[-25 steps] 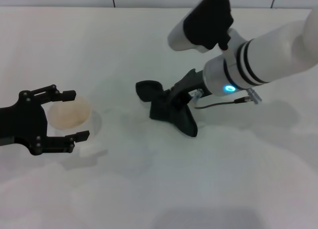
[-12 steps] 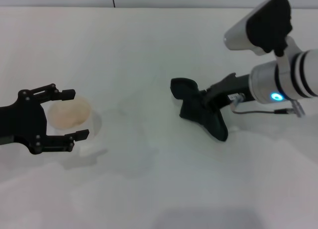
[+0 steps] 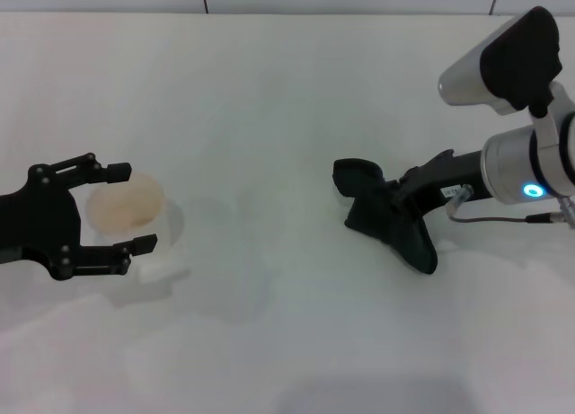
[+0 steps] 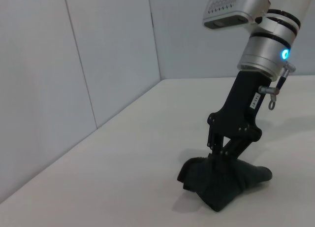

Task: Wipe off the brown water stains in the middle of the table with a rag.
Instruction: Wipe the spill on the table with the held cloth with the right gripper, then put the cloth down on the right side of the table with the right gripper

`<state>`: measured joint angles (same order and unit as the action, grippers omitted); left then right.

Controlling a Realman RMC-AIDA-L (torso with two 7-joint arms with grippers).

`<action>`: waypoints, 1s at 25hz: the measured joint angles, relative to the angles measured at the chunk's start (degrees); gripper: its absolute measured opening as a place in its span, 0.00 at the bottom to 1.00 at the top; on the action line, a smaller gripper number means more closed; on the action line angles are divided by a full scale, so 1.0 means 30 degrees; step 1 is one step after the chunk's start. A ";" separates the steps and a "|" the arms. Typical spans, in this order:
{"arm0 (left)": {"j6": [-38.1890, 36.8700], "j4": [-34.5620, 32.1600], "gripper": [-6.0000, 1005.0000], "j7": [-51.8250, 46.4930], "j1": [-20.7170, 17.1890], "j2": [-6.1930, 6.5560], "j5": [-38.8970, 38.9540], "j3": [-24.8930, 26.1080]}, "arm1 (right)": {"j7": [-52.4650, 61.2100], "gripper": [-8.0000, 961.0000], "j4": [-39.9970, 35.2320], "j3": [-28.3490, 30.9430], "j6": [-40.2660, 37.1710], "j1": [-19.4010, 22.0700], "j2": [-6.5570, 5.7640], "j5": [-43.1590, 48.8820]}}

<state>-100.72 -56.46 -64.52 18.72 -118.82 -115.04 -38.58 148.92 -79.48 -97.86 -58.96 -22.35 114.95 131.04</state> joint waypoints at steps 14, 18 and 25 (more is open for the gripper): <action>0.0000 -0.0062 0.89 -0.0104 -0.0001 0.0001 0.0097 -0.0001 | -0.1236 0.31 -0.0028 0.1278 -0.0511 0.0642 0.0057 -0.0196; -0.0005 -0.0153 0.89 -0.0248 0.0000 0.0001 0.0227 0.0001 | -0.1820 0.39 -0.0548 0.1620 -0.0670 0.0950 0.0047 -0.0391; -0.0108 -0.0346 0.89 -0.0278 -0.0026 0.0001 0.0315 0.0541 | -0.4868 0.59 -0.0782 0.3067 -0.0793 0.1758 0.0023 -0.2930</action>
<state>-101.04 -57.50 -65.35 18.64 -118.82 -114.10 -36.96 134.31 -81.82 -88.66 -61.34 -17.08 115.02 122.25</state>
